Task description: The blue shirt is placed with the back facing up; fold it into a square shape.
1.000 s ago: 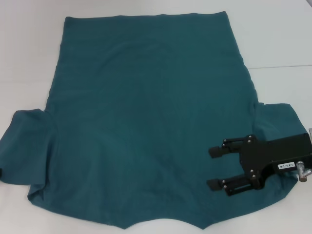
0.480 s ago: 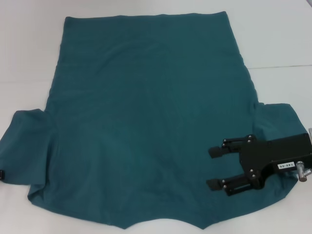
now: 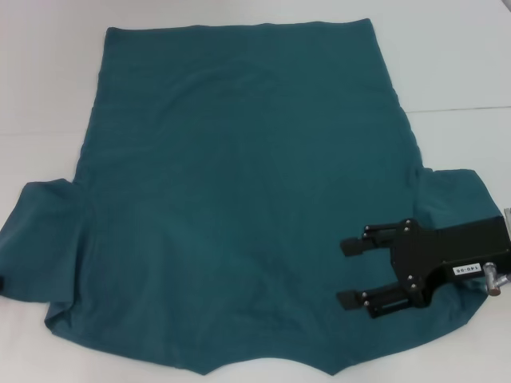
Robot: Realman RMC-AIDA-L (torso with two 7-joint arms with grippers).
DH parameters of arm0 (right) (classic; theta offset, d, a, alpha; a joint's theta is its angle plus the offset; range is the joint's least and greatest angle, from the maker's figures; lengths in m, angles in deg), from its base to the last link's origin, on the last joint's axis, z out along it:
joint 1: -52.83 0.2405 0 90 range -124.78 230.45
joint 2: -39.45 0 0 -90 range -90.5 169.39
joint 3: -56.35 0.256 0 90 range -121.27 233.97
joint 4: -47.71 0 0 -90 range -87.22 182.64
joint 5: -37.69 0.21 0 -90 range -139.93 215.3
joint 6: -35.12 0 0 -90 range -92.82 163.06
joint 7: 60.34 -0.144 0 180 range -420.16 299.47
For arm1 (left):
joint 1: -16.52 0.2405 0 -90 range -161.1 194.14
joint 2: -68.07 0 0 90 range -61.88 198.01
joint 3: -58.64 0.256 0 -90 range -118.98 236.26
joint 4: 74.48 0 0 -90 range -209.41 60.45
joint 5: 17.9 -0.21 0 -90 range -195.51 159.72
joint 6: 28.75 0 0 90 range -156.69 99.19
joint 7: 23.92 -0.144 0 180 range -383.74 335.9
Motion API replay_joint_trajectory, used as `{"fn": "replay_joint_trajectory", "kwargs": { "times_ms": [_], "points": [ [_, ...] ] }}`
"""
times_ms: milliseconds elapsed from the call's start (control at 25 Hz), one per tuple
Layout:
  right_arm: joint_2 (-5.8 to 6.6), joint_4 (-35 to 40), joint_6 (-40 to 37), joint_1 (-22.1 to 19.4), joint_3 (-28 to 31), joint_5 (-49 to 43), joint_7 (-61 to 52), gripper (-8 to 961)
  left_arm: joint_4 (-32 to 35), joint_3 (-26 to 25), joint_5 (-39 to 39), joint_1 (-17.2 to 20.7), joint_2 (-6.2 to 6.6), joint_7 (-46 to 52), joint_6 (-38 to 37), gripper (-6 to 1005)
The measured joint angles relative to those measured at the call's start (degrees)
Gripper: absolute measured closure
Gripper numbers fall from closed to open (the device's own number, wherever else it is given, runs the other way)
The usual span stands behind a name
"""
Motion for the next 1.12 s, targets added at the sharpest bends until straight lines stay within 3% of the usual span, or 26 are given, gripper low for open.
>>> {"fn": "replay_joint_trajectory", "kwargs": {
  "times_ms": [280,640,840,1120],
  "points": [
    [0.00,-0.35,0.09,0.04,-0.02,0.07,0.10,68,0.06,0.06,0.46,-0.36,-0.30,0.17,-0.06,937],
    [-0.12,-0.35,0.08,0.08,0.06,0.28,-0.24,68,0.50,0.06,1.12,-1.34,-0.78,0.03,-0.71,943],
    [-0.19,-0.35,0.23,-0.21,0.59,1.37,-0.06,68,0.69,-0.03,3.58,-2.02,-0.40,0.01,-2.20,943],
    [-0.17,-1.09,1.30,-0.79,0.80,2.54,0.76,69,1.70,0.25,5.10,-4.88,-0.62,-0.08,-4.36,940]
  ]
}}
